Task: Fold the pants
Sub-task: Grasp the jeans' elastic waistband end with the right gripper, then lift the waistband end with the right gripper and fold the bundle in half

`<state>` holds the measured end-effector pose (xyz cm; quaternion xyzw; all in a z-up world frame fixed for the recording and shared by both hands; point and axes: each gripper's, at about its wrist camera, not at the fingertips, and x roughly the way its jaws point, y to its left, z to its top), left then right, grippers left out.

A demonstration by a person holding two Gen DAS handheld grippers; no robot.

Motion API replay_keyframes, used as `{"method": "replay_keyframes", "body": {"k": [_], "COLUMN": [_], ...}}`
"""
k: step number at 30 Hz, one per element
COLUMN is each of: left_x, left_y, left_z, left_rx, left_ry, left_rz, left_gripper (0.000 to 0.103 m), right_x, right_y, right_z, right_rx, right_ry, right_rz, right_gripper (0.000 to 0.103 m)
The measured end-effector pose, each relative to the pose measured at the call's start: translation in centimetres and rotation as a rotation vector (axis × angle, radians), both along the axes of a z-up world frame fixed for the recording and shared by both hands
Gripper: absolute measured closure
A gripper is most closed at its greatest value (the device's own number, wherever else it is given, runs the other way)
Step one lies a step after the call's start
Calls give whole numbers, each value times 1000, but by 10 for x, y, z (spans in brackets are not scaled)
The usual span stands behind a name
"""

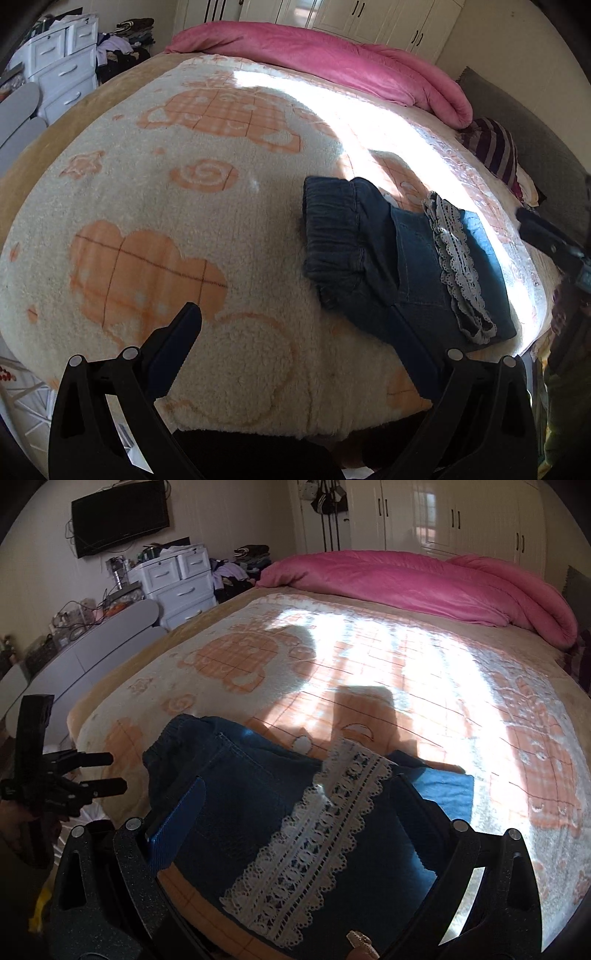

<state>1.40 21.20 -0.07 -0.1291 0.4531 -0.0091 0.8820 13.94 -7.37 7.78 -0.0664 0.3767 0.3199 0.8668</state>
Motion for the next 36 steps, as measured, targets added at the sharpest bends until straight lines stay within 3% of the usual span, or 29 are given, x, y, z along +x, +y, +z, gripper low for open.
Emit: {"method": "replay_keyframes", "body": {"k": [3,5,10,15,18,22,31,33,35,36], "left_x": [-1,1,4,11,18,22,29,31,31,34], "left_y": [-3,-5,-13,-25,-29,-30,-31,-32,-31,-34], "left_z": [-4,-10,-22,-33,-42,-52,-56,-57,-57,-57], "left_rx": [-53,-130,-254,-361,-411,-444,-426,-428,-439,-442], "left_ry": [6,6,-10,-37,-27,-23,-25,-25,-26,-26], "left_rz": [-16,-32,-41,-85,-92,-74,-97,-97,-100,-101], "left_gripper": [4,4,5,8,32,32,31,30,26,22], "right_x": [6,9,27,41,45,53,66,65,65,66], "right_y": [26,43,76,111,131,155,195,200,201,198], "right_z": [-2,-4,-11,-17,-21,-31,-63,-73,-85,-88], "right_rx": [-17,-32,-30,-110,-127,-145,-167,-175,-181,-180], "right_ry": [9,13,86,105,121,165,294,333,381,388], "right_rz": [70,123,214,291,374,444,555,581,599,588], "right_gripper": [9,9,9,9,9,9,9,19,41,44]}}
